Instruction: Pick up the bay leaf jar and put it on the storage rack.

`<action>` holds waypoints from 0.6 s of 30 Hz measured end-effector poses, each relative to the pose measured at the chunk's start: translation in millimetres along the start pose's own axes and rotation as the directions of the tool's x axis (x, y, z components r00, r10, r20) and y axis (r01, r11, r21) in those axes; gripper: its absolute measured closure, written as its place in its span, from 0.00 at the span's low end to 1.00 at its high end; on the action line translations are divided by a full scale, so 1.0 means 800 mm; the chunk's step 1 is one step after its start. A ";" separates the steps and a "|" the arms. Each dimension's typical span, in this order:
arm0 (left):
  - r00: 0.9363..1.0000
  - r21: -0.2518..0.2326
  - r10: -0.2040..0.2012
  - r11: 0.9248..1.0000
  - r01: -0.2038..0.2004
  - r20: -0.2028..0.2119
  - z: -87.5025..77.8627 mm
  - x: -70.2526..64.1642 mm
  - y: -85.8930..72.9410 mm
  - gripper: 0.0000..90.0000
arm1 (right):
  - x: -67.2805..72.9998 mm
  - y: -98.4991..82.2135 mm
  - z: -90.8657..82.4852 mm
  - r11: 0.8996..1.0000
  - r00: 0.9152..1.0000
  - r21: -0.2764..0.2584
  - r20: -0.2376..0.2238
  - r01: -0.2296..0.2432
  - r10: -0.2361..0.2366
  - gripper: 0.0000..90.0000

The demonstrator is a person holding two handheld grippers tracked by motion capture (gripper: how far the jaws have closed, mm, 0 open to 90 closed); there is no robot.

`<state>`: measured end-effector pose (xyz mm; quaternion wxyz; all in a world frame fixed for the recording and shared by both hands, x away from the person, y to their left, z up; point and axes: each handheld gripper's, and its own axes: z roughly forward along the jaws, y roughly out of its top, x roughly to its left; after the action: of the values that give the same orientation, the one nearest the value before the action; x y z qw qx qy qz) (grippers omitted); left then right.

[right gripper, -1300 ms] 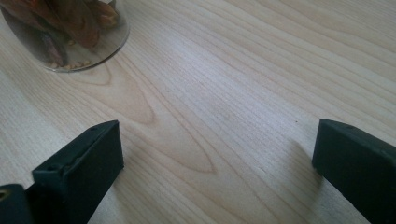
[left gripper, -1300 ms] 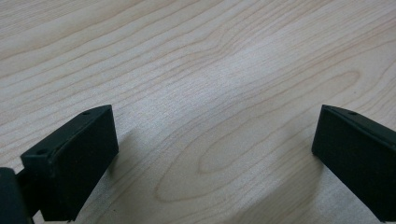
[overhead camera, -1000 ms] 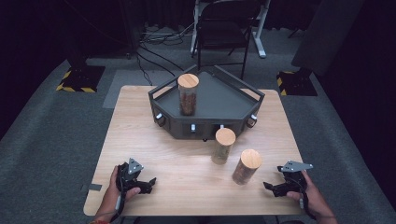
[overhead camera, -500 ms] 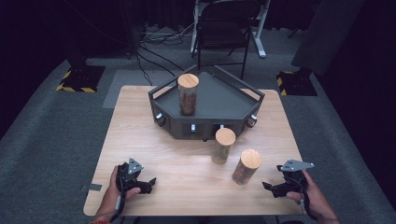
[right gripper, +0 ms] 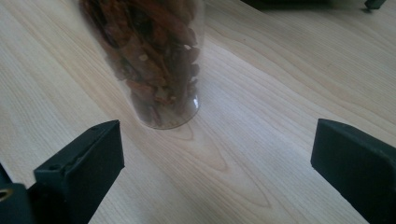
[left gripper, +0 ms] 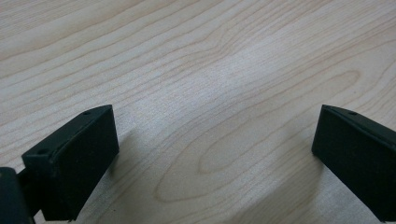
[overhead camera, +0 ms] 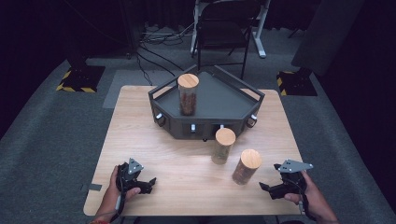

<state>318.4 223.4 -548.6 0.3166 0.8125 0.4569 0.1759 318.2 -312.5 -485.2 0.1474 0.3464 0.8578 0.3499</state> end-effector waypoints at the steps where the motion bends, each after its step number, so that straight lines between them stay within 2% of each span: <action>1: 1.000 0.000 0.001 1.000 -0.001 0.000 0.000 0.000 0.000 0.00 | 0.001 0.001 0.000 1.000 1.000 -0.001 -0.001 0.005 -0.005 0.03; 11: 1.000 0.000 0.000 1.000 0.000 0.000 0.000 0.000 0.000 0.00 | 0.011 0.011 -0.003 0.999 0.999 -0.029 -0.027 0.022 -0.022 0.03; 18: 1.000 0.001 -0.001 1.000 0.001 0.000 0.000 0.000 0.000 0.00 | 0.017 0.019 -0.002 0.999 0.999 -0.032 -0.025 0.035 -0.035 0.03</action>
<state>318.3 223.4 -548.6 0.3162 0.8124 0.4575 0.1752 315.1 -295.9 -473.5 0.1481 0.3245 0.8599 0.3651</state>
